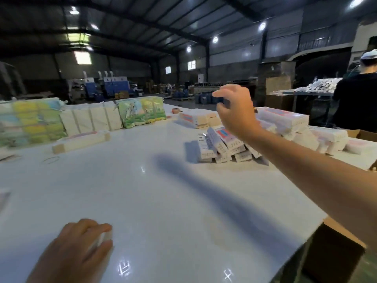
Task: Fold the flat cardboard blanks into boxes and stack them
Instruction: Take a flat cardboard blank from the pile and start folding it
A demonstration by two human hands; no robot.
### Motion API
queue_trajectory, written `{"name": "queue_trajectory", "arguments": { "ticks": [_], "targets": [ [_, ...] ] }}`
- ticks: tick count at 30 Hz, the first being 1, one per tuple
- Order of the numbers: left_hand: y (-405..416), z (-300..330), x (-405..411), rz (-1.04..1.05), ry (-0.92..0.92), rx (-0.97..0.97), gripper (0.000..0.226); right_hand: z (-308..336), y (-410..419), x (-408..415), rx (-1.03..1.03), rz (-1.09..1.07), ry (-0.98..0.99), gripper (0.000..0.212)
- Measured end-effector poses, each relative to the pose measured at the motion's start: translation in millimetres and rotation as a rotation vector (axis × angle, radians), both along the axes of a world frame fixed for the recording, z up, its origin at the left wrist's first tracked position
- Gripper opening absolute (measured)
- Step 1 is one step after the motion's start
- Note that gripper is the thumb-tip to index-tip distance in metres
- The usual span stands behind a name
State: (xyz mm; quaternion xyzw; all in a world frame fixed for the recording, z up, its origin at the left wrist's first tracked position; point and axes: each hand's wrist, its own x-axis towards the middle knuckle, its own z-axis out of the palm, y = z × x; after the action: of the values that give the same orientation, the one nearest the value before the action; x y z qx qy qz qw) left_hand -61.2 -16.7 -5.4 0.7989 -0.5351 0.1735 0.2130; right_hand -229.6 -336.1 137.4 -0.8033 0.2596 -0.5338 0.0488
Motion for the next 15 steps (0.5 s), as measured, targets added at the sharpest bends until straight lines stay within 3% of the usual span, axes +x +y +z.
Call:
{"name": "queue_trajectory", "arguments": {
  "ticks": [4, 6, 8, 10, 15],
  "targets": [
    [5, 3, -7, 0.103, 0.199, 0.071, 0.067, -60, 102, 57, 0.03, 0.441, 0.352, 0.024],
    [7, 2, -10, 0.068, 0.149, 0.041, 0.059, -101, 135, 77, 0.148, 0.499, 0.581, 0.025],
    [8, -1, -6, 0.072, 0.108, 0.044, 0.039, -132, 152, 87, 0.111, 0.482, 0.739, 0.025],
    [8, -8, 0, 0.087, 0.133, 0.016, 0.027, -147, 156, 90, 0.011, 0.459, 0.75, 0.027],
    [4, -12, 4, 0.115, 0.185, 0.028, 0.029, -152, 154, 89, 0.003, 0.499, 0.646, 0.021]
  ]
}}
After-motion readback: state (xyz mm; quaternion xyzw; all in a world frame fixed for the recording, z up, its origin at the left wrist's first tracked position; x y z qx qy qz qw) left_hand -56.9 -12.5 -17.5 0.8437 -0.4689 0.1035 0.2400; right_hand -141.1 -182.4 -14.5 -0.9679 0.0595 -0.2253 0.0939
